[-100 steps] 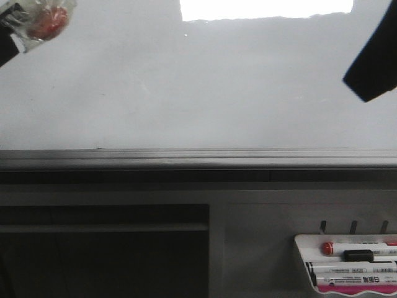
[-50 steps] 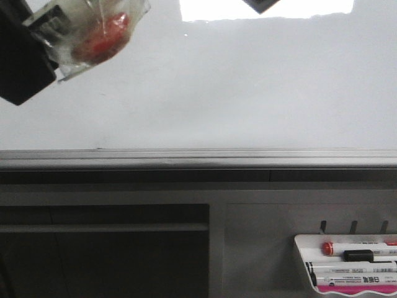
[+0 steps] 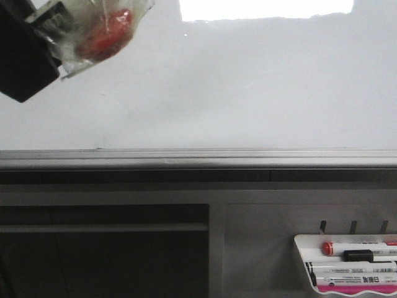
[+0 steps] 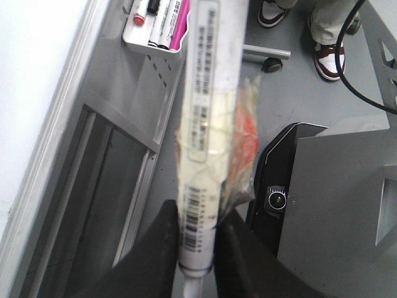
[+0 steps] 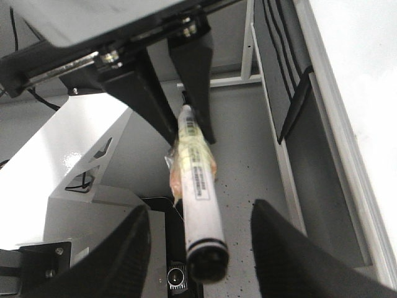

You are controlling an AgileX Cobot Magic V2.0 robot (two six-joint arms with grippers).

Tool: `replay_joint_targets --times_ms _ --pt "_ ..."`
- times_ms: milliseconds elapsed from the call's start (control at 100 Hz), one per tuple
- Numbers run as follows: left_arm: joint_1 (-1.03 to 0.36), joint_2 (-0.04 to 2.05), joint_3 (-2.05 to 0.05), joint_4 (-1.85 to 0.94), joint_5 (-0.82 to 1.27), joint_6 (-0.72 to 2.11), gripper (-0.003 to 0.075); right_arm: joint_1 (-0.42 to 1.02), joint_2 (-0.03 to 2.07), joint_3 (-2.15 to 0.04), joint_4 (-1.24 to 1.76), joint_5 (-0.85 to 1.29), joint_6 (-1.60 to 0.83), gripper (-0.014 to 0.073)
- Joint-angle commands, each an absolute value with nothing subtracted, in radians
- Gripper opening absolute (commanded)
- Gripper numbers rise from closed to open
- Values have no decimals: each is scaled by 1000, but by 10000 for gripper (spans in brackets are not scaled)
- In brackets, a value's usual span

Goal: Write number 2 on whiteboard

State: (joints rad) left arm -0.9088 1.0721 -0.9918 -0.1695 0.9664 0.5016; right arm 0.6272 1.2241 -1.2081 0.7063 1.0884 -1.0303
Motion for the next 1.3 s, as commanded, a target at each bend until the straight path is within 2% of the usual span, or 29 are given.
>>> replay_joint_targets --times_ms 0,910,1150,1290 --pt "-916 1054 -1028 -191 900 502 38 646 1227 -1242 761 1063 -1052 329" --pt "-916 1054 -1028 -191 897 523 38 674 1277 -1246 761 1019 -1089 327" --pt "-916 1054 -1028 -190 894 523 38 674 1277 -1246 761 1019 -1089 199" --pt "-916 1054 -1028 -190 890 523 38 674 1277 -1246 761 1019 -1089 174"
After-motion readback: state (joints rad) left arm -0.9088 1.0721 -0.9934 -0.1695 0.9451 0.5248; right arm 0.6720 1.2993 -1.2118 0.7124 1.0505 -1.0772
